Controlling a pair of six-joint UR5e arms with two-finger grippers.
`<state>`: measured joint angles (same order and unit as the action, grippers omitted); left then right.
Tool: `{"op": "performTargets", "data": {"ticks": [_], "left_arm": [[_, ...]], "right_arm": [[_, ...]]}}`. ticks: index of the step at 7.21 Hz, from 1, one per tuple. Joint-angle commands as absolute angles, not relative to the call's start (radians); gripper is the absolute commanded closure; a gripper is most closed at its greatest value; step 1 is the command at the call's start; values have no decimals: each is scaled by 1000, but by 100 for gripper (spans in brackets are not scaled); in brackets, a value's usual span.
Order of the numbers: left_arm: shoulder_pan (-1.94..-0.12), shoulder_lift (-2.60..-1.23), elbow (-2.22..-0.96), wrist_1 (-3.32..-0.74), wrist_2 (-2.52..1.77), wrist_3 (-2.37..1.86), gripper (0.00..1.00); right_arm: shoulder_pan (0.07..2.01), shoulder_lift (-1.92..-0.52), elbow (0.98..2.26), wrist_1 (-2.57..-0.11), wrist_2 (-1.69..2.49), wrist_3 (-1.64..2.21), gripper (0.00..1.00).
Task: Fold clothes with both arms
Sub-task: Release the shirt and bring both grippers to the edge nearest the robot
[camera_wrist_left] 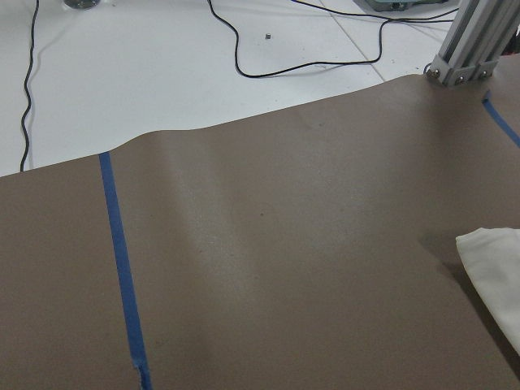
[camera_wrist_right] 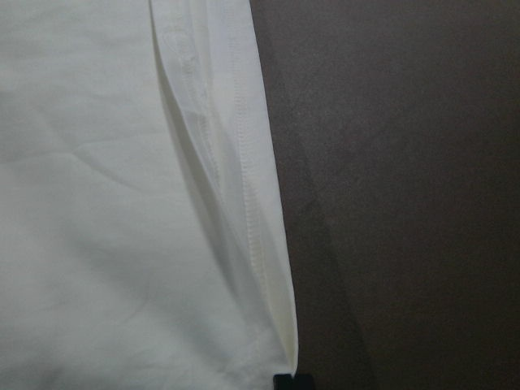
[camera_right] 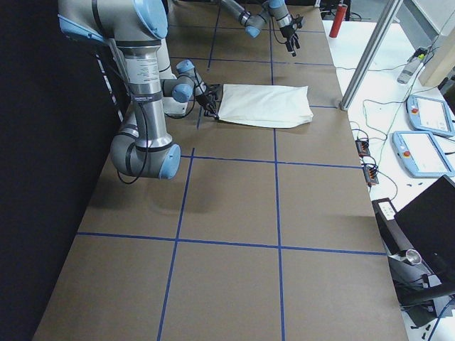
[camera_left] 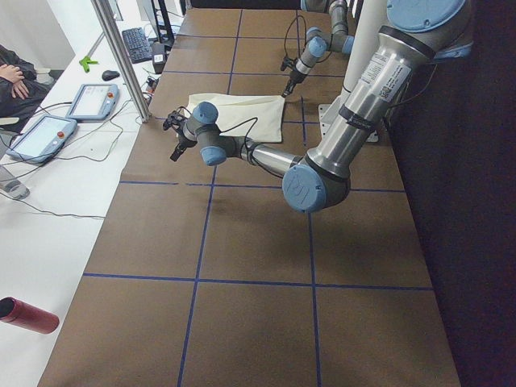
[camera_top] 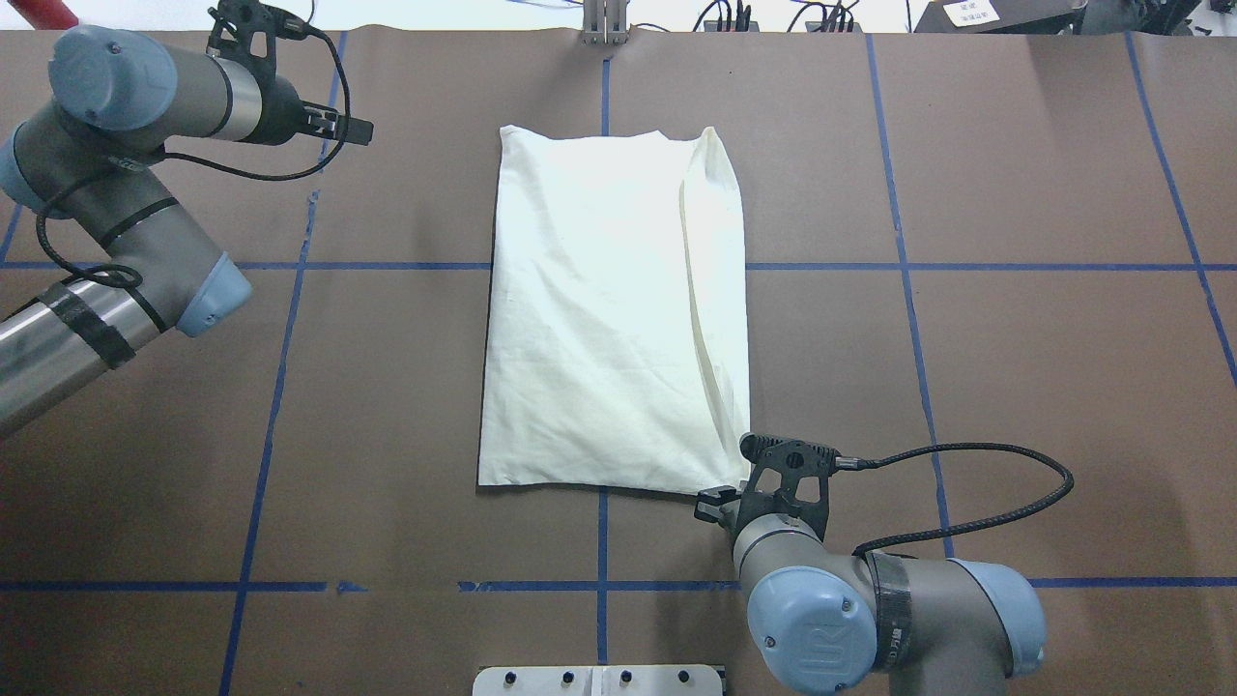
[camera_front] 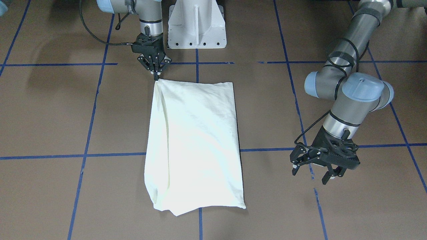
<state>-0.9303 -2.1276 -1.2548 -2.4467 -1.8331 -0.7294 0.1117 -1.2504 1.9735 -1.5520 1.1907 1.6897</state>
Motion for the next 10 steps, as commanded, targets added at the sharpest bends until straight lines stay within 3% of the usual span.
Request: {"op": "performTargets", "data": {"ticks": [1, 3, 5, 8, 10], "left_arm": [[-928, -2128, -1255, -2447, -1833, -730, 0], [-923, -2128, -1261, -2447, -1833, -742, 0], [-885, -2126, -1342, -2442, -1917, -979, 0], [-682, -1901, -1680, -2439, -1844, -1284, 0], [-460, -1830, -1773, -2428, -1651, -1521, 23]], "right_arm": [[112, -1253, 1977, -1551, 1193, 1681, 1], [165, -1238, 2058, -1546, 1228, 1593, 0], [239, -1259, 2069, -1314, 1339, 1598, 0], [268, -1279, 2069, -1194, 1333, 1761, 0], [273, -1348, 2057, -1091, 1330, 1816, 0]]}}
